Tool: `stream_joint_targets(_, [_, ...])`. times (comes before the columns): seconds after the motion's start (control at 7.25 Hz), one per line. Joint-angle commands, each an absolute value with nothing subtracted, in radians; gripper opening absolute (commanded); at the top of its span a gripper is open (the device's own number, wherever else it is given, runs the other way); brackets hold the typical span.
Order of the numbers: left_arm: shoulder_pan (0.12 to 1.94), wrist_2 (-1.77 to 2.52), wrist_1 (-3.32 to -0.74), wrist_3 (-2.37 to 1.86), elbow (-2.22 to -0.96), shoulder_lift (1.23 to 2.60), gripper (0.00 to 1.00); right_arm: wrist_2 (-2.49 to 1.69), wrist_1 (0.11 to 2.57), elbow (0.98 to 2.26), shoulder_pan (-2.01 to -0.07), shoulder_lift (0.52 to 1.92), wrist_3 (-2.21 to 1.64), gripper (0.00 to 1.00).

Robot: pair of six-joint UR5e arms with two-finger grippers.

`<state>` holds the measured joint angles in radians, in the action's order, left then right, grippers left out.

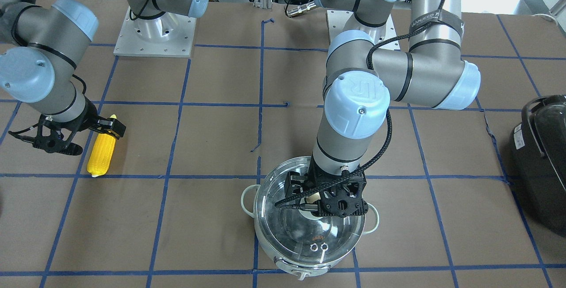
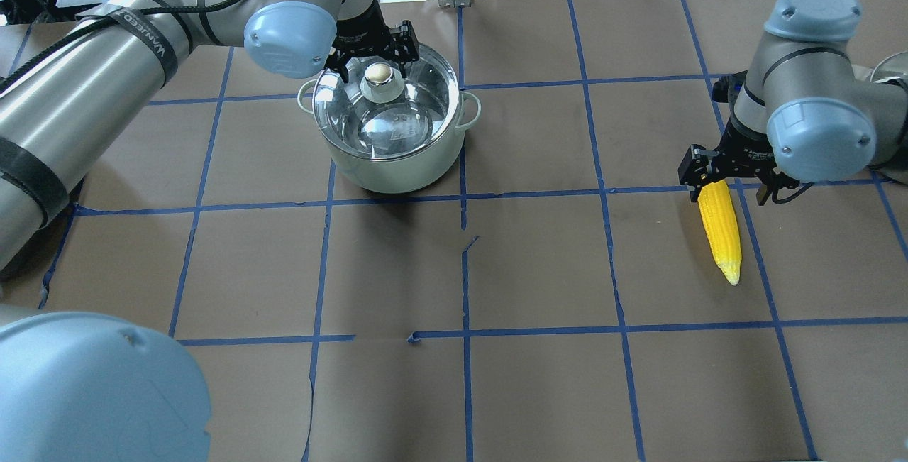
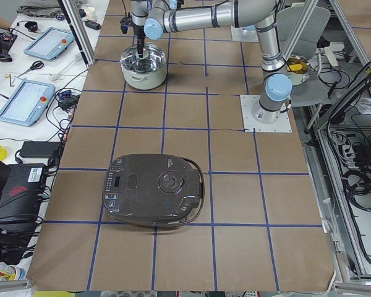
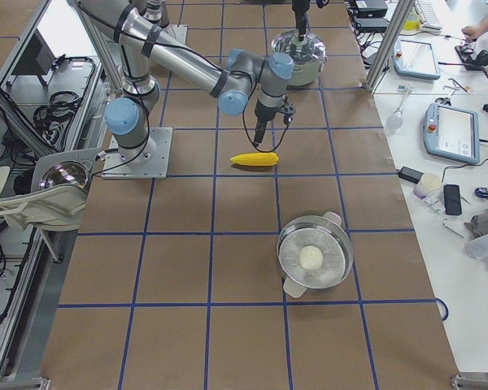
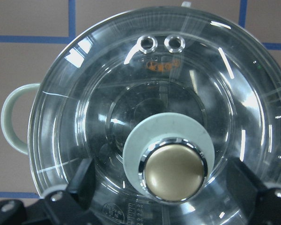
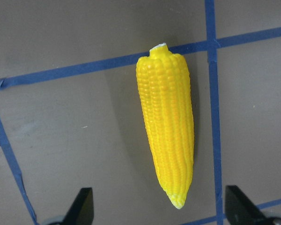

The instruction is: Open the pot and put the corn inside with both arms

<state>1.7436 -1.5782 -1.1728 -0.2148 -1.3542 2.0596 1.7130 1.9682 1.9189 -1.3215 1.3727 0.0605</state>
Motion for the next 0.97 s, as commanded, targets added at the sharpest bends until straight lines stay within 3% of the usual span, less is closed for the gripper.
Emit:
stream_joint_targets(0.0, [1.744, -1.575, -1.17, -0.213, -1.355, 2.065, 0.75, 1.718, 2.057, 1.921, -1.316, 1.3, 0.064, 1.0])
stream_joint_targets(0.69, [1.746, -1.574, -1.117, -0.201, -1.353, 2.08, 0.75, 1.715, 2.134, 1.922, -1.266, 1.206, 0.295, 1.0])
stream_joint_targets(0.83, [1.75, -1.575, -1.115, -0.196, -1.354, 2.076, 0.49, 1.704, 2.138, 1.946, -1.261, 1.198, 0.295, 1.0])
